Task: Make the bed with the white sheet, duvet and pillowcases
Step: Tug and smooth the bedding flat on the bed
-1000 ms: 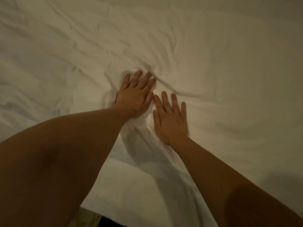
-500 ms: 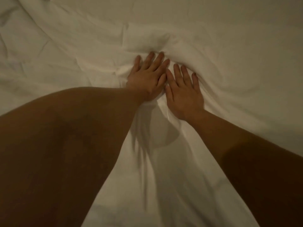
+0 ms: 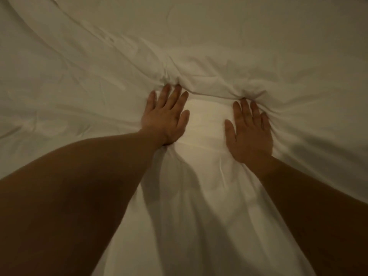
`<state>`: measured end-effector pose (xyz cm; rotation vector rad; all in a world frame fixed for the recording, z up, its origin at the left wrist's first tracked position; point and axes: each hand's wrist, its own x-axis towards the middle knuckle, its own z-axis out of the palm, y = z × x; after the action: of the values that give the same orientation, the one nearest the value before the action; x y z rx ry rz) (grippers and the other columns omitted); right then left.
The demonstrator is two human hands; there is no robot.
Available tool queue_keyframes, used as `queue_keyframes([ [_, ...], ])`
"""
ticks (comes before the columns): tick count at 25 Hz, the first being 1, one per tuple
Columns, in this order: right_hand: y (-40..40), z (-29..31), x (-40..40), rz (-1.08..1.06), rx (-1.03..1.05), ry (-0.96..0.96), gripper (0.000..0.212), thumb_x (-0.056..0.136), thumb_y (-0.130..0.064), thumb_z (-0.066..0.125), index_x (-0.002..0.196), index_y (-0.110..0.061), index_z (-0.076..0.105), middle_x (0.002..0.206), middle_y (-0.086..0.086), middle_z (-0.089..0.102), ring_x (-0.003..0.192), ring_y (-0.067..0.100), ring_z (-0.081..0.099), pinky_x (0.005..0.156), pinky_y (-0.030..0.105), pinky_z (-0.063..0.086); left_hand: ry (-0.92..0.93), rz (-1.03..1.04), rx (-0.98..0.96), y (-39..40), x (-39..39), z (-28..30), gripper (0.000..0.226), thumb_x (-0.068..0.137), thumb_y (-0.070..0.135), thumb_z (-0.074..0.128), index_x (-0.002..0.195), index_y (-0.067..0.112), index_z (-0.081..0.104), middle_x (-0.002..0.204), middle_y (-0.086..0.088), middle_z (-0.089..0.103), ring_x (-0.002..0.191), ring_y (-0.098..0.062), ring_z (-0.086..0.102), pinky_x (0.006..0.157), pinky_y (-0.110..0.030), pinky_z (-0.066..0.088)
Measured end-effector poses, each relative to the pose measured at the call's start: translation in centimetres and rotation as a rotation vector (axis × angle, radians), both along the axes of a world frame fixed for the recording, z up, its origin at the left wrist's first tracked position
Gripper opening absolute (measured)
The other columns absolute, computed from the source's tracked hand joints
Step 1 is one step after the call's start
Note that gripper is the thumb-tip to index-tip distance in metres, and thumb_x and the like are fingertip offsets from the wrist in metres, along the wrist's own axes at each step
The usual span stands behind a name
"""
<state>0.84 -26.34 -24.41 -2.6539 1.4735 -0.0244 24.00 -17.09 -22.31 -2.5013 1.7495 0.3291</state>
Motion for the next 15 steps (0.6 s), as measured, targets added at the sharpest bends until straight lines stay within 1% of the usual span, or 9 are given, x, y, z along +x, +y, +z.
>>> queue_keyframes([
  [2,-1.0,1.1,1.5,0.059,-0.049,-0.036,0.066,0.101,-0.049,0.021,0.156,-0.014,0.032,0.162,0.013,0.029,0.149,0.031,0.027,0.121,0.050,0.018,0.029,-0.076,-0.089,-1.3,0.0,0.7,0.064,0.101,0.050,0.021,0.160,0.024,0.014,0.167,-0.004,0.011,0.154,-0.024,0.001,0.123,-0.051,-0.002],
  [3,-1.6,1.7,2.8,0.116,-0.068,-0.053,0.065,0.101,-0.047,0.021,0.156,-0.015,0.032,0.162,0.014,0.028,0.149,0.032,0.027,0.121,0.051,0.017,0.041,-0.115,-0.142,-2.1,-0.2,0.9,0.064,0.101,0.048,0.024,0.159,0.023,0.019,0.165,-0.007,0.017,0.153,-0.025,0.006,0.123,-0.051,0.001],
  [4,-2.3,2.2,4.1,0.164,-0.077,-0.059,0.064,0.101,-0.047,0.020,0.158,-0.018,0.027,0.164,0.012,0.024,0.150,0.030,0.023,0.121,0.051,0.013,0.057,-0.130,-0.177,-3.1,-0.5,1.0,0.063,0.100,0.048,0.025,0.158,0.023,0.022,0.164,-0.007,0.020,0.153,-0.025,0.007,0.123,-0.051,0.003],
  [6,-3.7,2.3,6.2,0.204,-0.067,-0.037,0.063,0.102,-0.048,0.013,0.160,-0.026,0.017,0.168,0.005,0.009,0.154,0.027,0.010,0.123,0.049,0.004,0.108,-0.100,-0.166,-5.3,-0.7,1.0,0.062,0.102,0.048,0.022,0.159,0.026,0.018,0.166,-0.005,0.014,0.154,-0.022,0.000,0.123,-0.049,-0.001],
  [8,-4.8,1.3,7.0,0.187,-0.066,0.015,0.064,0.101,-0.052,0.009,0.160,-0.029,0.013,0.169,0.000,0.003,0.154,0.027,0.005,0.123,0.048,0.001,0.072,-0.064,-0.095,-6.6,-0.3,0.4,0.064,0.101,0.052,0.019,0.160,0.030,0.010,0.169,-0.001,0.005,0.154,-0.019,-0.008,0.123,-0.047,-0.007],
  [10,-6.2,0.6,7.0,0.167,-0.061,0.032,0.064,0.101,-0.056,0.012,0.160,-0.031,0.015,0.169,-0.003,0.005,0.153,0.027,0.011,0.122,0.047,0.004,0.026,-0.087,-0.066,-7.8,0.9,0.0,0.068,0.099,0.058,0.019,0.161,0.032,0.007,0.169,0.001,0.002,0.154,-0.019,-0.009,0.123,-0.044,-0.009],
  [12,-7.9,0.5,6.8,0.156,-0.065,0.020,0.063,0.102,-0.058,0.018,0.159,-0.030,0.017,0.168,-0.005,0.013,0.150,0.028,0.019,0.120,0.046,0.010,0.014,-0.080,-0.094,-8.8,2.3,-0.2,0.071,0.098,0.061,0.020,0.161,0.030,0.008,0.169,0.002,0.003,0.154,-0.019,-0.006,0.123,-0.042,-0.007],
  [13,-8.8,0.6,6.9,0.147,-0.060,0.030,0.063,0.102,-0.058,0.018,0.159,-0.030,0.017,0.167,-0.007,0.015,0.150,0.027,0.018,0.120,0.047,0.010,0.008,-0.064,-0.104,-9.0,2.9,-0.2,0.072,0.097,0.062,0.021,0.161,0.029,0.009,0.169,0.003,0.004,0.155,-0.019,-0.005,0.123,-0.042,-0.006],
  [15,-10.7,0.9,7.1,0.129,-0.032,0.075,0.064,0.102,-0.057,0.011,0.160,-0.030,0.015,0.167,-0.011,0.014,0.154,0.025,0.006,0.120,0.052,0.002,0.009,-0.045,-0.102,-9.5,3.5,-0.4,0.072,0.097,0.062,0.019,0.161,0.028,0.011,0.168,0.005,0.005,0.155,-0.018,-0.004,0.122,-0.043,-0.005],
])
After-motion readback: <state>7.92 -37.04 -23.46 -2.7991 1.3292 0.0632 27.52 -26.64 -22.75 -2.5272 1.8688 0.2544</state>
